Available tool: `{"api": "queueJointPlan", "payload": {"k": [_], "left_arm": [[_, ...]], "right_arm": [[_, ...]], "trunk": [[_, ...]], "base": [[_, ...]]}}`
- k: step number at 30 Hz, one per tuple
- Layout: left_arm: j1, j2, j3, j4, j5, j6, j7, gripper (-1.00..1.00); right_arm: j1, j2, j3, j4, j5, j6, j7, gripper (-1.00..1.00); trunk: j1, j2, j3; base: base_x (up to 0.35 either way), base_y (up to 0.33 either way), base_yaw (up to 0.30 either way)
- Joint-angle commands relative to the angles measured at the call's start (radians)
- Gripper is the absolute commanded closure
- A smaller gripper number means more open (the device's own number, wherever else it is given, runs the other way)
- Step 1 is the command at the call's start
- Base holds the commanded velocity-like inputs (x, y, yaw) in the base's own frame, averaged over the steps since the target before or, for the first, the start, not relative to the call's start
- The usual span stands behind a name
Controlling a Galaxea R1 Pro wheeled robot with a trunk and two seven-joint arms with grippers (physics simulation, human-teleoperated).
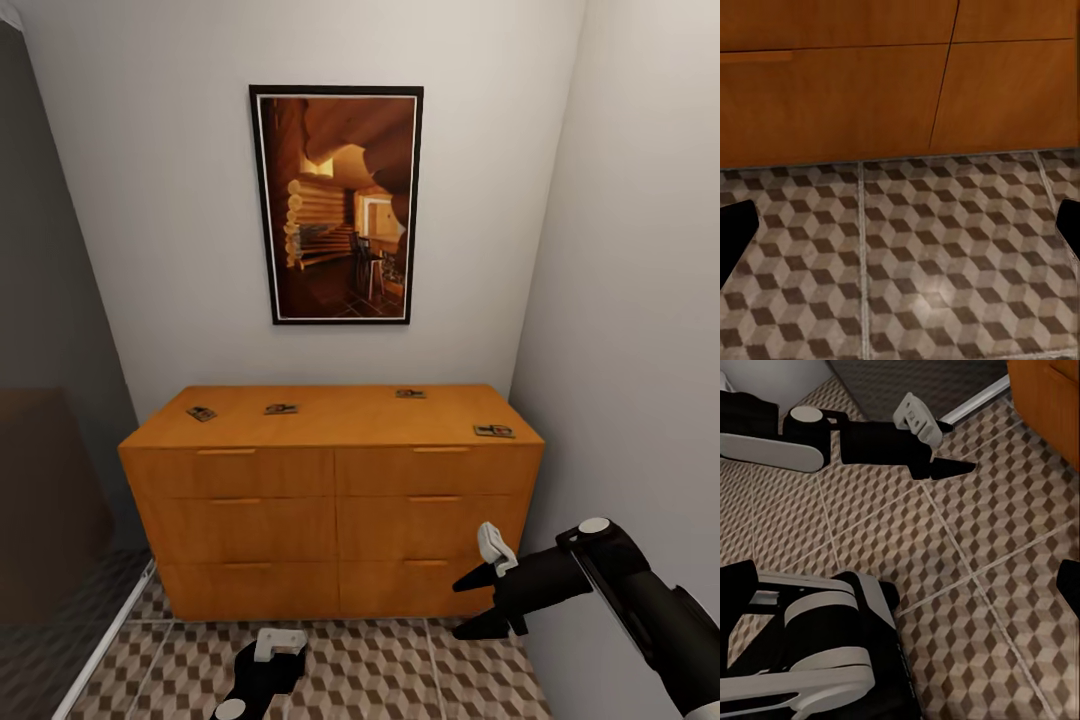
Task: Take the four mousetraps from the cabinet in the bathroom and place them on the bathroom floor. Make sure all four end up on the same floor surface, and ensure that at least two of them are either under or directly next to the same bathroom sink.
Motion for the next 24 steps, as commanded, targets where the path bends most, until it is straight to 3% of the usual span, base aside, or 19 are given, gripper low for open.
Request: {"api": "queueJointPlan", "payload": {"k": [1, 9, 16, 19, 24], "left_arm": [[-0.001, 0.001, -0.008, 0.001, 0.002, -0.003, 0.009, -1.00], [-0.001, 0.001, -0.008, 0.001, 0.002, -0.004, 0.009, -1.00], [-0.001, 0.002, -0.009, 0.025, 0.002, -0.032, 0.008, -1.00], [-0.001, 0.006, -0.010, 0.078, 0.001, -0.123, 0.008, -1.00], [-0.001, 0.034, -0.011, 0.281, -0.003, -0.370, 0.009, -1.00]], "right_arm": [[-0.001, 0.000, 0.001, -0.001, 0.007, 0.010, 0.006, -1.00], [-0.001, 0.002, 0.003, 0.000, 0.010, 0.010, 0.006, -1.00], [-0.001, 0.002, 0.003, 0.000, 0.011, 0.009, 0.006, -1.00], [-0.001, 0.002, 0.002, 0.000, 0.012, 0.007, 0.006, -1.00], [-0.001, 0.001, -0.001, -0.001, 0.013, 0.004, 0.000, -1.00]], "trunk": [[0.000, -0.001, -0.001], [0.000, -0.001, -0.001], [0.000, -0.001, -0.001], [0.000, -0.001, -0.001], [0.000, -0.001, -0.001]], "base": [[0.243, -0.183, 0.000], [0.233, -0.179, 0.000], [0.060, -0.048, 0.000], [0.012, -0.009, 0.000], [0.003, -0.003, 0.000]]}}
